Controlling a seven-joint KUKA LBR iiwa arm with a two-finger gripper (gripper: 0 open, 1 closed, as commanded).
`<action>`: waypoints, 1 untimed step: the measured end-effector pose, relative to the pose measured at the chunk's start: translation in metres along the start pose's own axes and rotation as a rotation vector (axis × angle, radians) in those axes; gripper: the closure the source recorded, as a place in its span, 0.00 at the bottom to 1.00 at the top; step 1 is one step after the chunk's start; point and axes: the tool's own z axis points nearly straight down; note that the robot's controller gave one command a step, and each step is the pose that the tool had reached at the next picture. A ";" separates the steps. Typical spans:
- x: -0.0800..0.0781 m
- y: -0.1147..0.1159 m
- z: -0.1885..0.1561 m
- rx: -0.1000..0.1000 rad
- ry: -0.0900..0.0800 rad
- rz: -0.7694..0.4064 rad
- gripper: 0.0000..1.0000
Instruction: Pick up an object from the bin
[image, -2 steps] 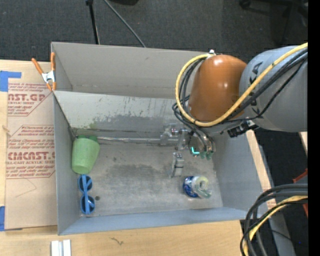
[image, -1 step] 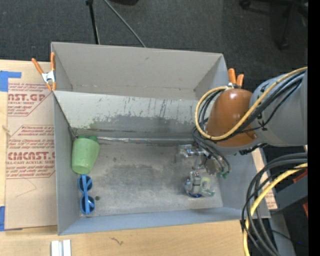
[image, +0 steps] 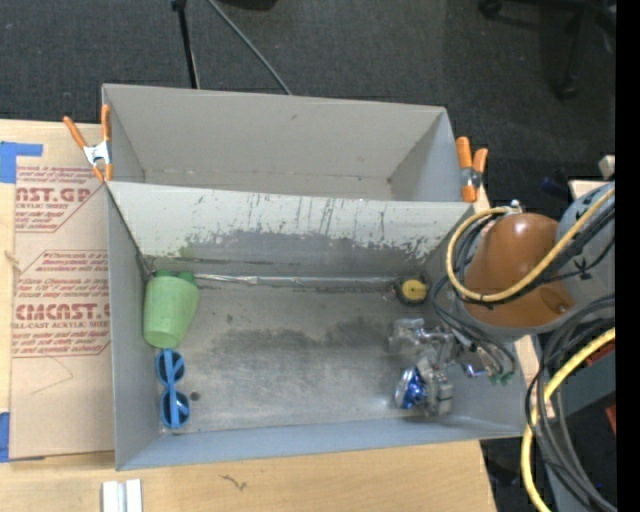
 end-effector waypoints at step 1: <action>-0.002 0.003 0.000 -0.001 -0.005 -0.003 1.00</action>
Offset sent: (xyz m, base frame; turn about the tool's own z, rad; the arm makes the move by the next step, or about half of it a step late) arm 0.0000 0.0000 0.0000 0.0000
